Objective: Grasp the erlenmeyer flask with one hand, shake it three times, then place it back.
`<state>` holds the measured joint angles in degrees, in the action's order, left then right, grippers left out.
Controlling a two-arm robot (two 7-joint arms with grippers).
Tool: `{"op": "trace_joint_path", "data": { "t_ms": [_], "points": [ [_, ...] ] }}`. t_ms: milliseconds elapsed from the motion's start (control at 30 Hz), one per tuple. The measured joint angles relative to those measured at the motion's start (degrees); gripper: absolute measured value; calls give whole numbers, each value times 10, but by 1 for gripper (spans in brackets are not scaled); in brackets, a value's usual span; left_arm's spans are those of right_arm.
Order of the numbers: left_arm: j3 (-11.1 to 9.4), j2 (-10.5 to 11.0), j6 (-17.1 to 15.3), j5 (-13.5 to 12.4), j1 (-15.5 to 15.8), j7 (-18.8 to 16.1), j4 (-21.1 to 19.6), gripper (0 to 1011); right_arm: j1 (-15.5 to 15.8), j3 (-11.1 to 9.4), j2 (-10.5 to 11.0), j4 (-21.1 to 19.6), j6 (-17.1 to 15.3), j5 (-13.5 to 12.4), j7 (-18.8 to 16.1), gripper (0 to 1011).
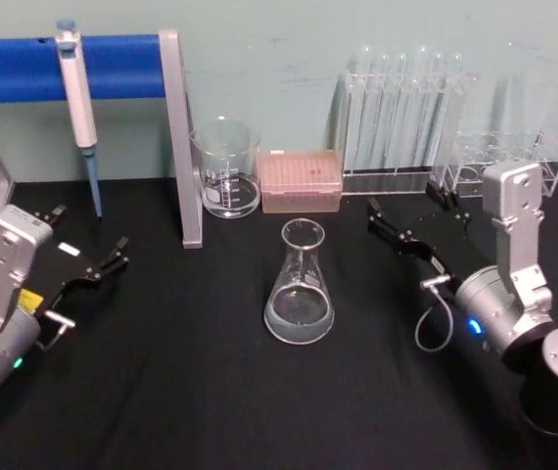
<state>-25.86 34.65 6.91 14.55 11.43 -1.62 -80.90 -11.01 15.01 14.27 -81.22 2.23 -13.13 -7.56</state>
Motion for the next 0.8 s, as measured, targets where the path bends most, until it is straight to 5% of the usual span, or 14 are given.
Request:
{"op": "trace_joint_path", "data": {
  "t_ms": [433,800],
  "points": [
    [0,0,0,0,0,0,0,1001,-16,-4,-29,76,8,31,6,1000],
    [0,0,0,0,0,0,0,1001,-14,-12,-35,85,-3,47,-5,1000]
  ]
}}
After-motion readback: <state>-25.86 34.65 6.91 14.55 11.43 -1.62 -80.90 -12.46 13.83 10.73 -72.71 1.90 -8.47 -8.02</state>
